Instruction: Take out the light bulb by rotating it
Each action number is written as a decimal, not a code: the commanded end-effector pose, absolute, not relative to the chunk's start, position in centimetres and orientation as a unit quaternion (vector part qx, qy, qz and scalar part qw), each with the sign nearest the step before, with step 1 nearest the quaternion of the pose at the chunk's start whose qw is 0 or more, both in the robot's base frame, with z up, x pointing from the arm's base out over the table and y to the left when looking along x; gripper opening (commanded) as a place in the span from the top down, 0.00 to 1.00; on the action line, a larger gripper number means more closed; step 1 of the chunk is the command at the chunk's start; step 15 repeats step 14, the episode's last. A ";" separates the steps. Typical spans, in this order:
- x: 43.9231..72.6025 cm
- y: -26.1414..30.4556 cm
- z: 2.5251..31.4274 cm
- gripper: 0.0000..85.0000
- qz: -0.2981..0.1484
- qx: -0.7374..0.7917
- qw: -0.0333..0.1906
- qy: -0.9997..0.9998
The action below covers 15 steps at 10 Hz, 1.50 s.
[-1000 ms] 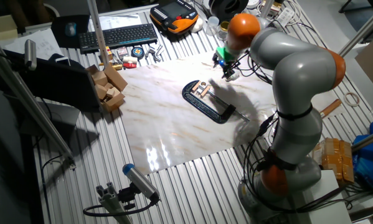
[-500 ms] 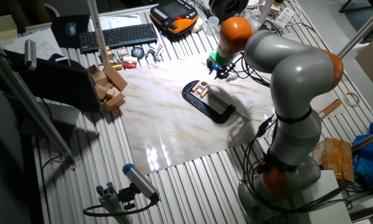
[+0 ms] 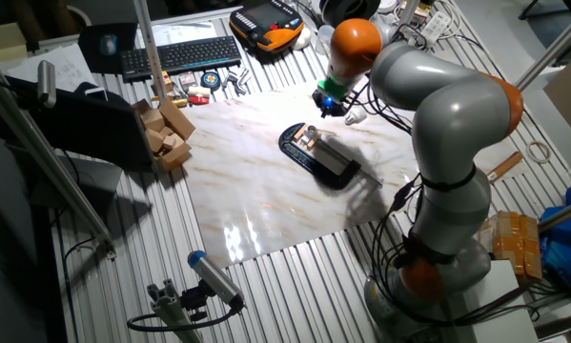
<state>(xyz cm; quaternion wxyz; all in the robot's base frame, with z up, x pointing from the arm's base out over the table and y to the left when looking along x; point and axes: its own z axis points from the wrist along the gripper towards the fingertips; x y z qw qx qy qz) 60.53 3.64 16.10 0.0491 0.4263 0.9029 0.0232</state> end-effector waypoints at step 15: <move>58.6 4.2 19.6 1.00 0.026 0.106 0.060 0.992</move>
